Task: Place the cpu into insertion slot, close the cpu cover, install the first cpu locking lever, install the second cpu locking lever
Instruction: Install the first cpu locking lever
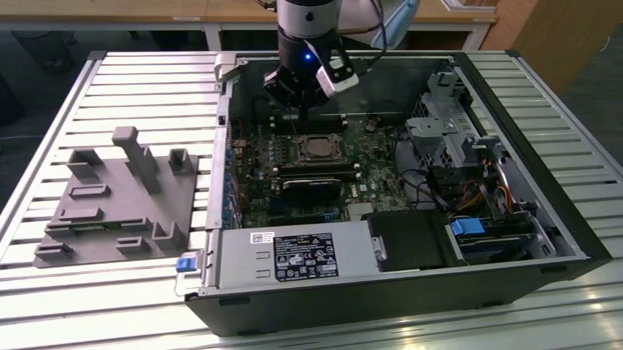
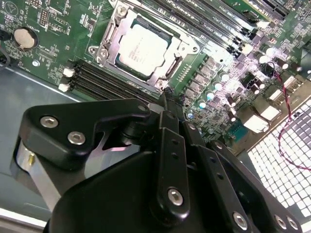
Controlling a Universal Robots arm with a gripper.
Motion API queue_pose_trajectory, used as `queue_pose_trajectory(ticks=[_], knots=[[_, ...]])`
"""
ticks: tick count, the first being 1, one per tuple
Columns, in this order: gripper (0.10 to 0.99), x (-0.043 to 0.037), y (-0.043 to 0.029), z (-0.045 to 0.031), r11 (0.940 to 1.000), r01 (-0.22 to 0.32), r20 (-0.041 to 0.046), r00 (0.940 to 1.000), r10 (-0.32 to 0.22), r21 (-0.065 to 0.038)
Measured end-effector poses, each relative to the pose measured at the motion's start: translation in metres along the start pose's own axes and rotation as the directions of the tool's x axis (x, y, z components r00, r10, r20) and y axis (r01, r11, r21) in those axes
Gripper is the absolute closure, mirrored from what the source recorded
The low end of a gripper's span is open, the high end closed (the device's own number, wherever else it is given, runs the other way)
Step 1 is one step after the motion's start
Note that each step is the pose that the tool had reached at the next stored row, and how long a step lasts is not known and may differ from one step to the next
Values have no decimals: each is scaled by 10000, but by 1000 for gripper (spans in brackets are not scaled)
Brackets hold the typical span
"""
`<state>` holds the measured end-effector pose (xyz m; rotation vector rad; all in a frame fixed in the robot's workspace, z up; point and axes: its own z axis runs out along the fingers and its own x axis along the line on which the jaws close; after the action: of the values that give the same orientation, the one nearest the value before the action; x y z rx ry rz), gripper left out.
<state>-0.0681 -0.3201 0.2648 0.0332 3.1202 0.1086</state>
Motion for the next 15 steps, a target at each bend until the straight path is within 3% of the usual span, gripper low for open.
queue_pose_trajectory(ticks=[15], knots=[[980, 102, -2, 4, 10000, 1, 0, 10000, -1, -1]])
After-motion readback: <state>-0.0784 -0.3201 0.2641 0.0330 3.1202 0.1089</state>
